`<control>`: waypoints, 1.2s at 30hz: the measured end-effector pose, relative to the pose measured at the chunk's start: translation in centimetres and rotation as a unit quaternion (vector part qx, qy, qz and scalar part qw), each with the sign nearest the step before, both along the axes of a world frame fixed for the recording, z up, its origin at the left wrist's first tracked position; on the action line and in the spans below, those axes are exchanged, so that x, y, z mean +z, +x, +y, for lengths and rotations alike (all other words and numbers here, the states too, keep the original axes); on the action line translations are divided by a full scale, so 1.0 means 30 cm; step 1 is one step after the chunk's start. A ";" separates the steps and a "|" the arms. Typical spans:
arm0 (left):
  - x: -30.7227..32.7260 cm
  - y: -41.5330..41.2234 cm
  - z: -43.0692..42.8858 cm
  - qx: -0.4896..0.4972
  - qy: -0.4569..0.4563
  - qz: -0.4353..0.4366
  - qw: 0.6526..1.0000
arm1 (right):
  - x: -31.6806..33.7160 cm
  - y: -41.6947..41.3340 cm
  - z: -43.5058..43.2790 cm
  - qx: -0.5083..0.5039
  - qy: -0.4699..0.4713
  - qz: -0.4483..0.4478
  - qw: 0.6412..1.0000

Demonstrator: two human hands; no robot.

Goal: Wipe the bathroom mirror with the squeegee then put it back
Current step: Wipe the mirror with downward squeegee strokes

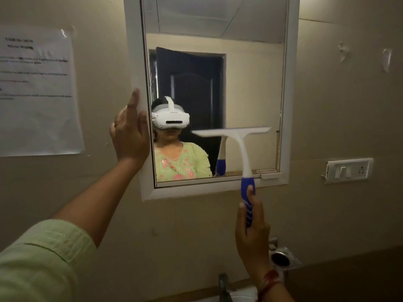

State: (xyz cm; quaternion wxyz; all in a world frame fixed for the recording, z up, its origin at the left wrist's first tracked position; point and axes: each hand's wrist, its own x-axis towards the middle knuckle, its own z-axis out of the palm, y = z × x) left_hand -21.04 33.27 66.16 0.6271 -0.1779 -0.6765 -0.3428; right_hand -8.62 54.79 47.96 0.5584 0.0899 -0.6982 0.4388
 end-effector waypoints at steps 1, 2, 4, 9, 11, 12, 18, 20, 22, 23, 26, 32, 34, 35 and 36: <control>0.000 0.000 0.000 0.002 0.000 -0.001 1.000 | -0.028 0.013 -0.004 -0.001 0.005 -0.010 1.000; 0.000 0.002 0.002 0.005 0.000 -0.002 1.000 | -0.041 0.026 -0.007 0.004 0.005 -0.017 1.000; 0.000 0.003 0.003 0.011 0.001 -0.003 1.000 | -0.021 0.037 -0.009 0.013 0.002 -0.019 1.000; 0.000 0.004 0.006 0.026 0.001 -0.006 1.000 | 0.124 0.033 0.019 0.043 0.002 0.028 0.999; 0.002 0.005 0.008 0.028 0.001 -0.003 1.000 | 0.123 0.034 0.029 0.043 0.005 0.025 0.999; 0.002 0.004 0.009 0.029 0.000 -0.001 1.000 | 0.102 0.032 0.030 0.037 0.006 0.016 0.999; -0.002 0.001 0.011 0.033 -0.005 0.007 0.999 | -0.088 0.049 -0.003 0.021 0.019 -0.021 0.999; -0.002 0.004 0.011 0.039 -0.005 0.009 0.999 | -0.059 0.051 -0.001 0.024 0.012 -0.019 0.999; -0.001 0.008 0.012 0.044 -0.006 0.009 0.999 | 0.008 0.046 0.009 0.027 0.007 -0.002 1.000; 0.000 0.010 0.012 0.046 -0.007 0.008 0.999 | 0.041 0.042 0.016 0.025 0.009 0.010 1.000; 0.000 0.014 0.014 0.047 -0.009 0.009 0.999 | 0.074 0.033 0.032 0.020 0.016 0.022 0.999; -0.001 0.018 0.017 0.056 -0.012 0.008 0.998 | -0.155 0.058 0.015 -0.009 0.050 -0.026 0.998; -0.001 0.019 0.016 0.060 -0.013 0.008 0.998 | -0.169 0.064 0.001 -0.005 0.042 -0.027 0.999; 0.000 0.019 0.015 0.061 -0.014 0.007 0.998 | -0.151 0.061 -0.002 -0.003 0.035 -0.024 0.999; 0.001 0.020 0.016 0.062 -0.015 0.005 0.998 | -0.122 0.055 -0.004 0.000 0.028 -0.018 0.999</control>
